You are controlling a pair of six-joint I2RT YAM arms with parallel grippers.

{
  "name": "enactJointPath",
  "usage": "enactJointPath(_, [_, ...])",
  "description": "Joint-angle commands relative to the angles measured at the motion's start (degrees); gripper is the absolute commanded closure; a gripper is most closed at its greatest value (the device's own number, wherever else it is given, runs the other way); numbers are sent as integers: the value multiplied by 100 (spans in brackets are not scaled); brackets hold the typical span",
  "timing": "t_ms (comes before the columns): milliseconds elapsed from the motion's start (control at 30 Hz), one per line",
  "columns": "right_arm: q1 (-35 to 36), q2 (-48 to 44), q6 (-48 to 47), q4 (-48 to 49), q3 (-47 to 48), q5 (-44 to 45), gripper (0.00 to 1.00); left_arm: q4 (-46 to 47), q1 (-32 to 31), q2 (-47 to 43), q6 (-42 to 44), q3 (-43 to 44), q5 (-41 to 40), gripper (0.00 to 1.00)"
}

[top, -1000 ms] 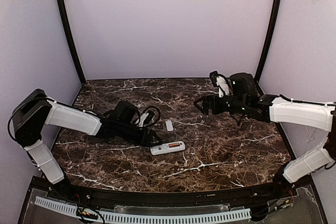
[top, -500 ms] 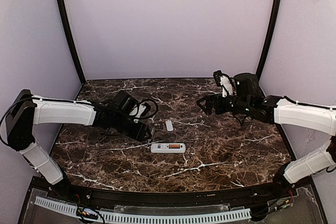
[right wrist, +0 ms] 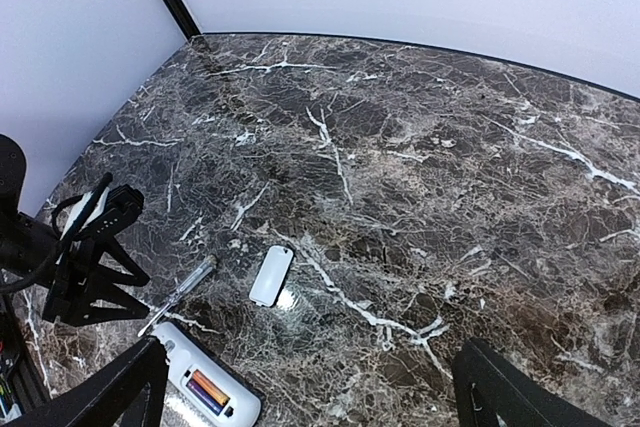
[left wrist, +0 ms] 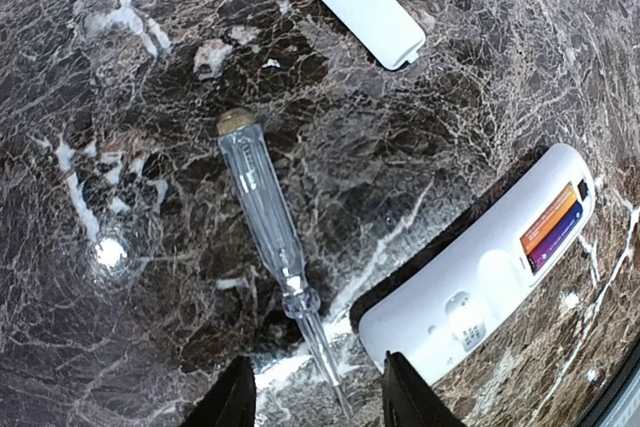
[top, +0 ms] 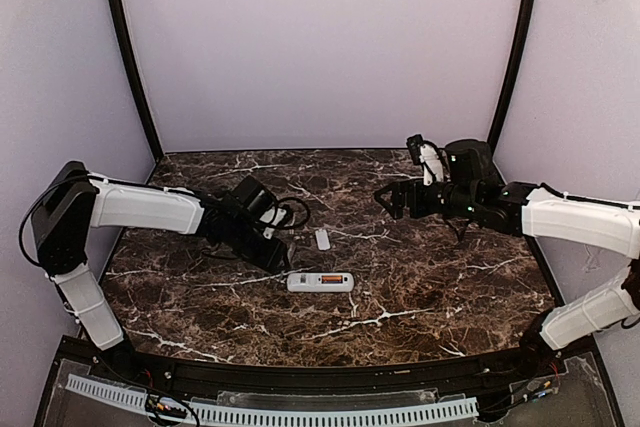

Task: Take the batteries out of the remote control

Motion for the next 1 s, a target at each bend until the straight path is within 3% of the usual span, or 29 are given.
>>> enactJointPath(0, [-40,-58,124,-130,-59,67,1,-143,-18,177,-16,250,74,57])
enactJointPath(833, [-36,718,128,-43,444,-191,1,-135,-46,877,-126,536,-121,75])
enactJointPath(967, [-36,620,166,-53,335,-102,1,-118,-76,925,-95,542,-189,87])
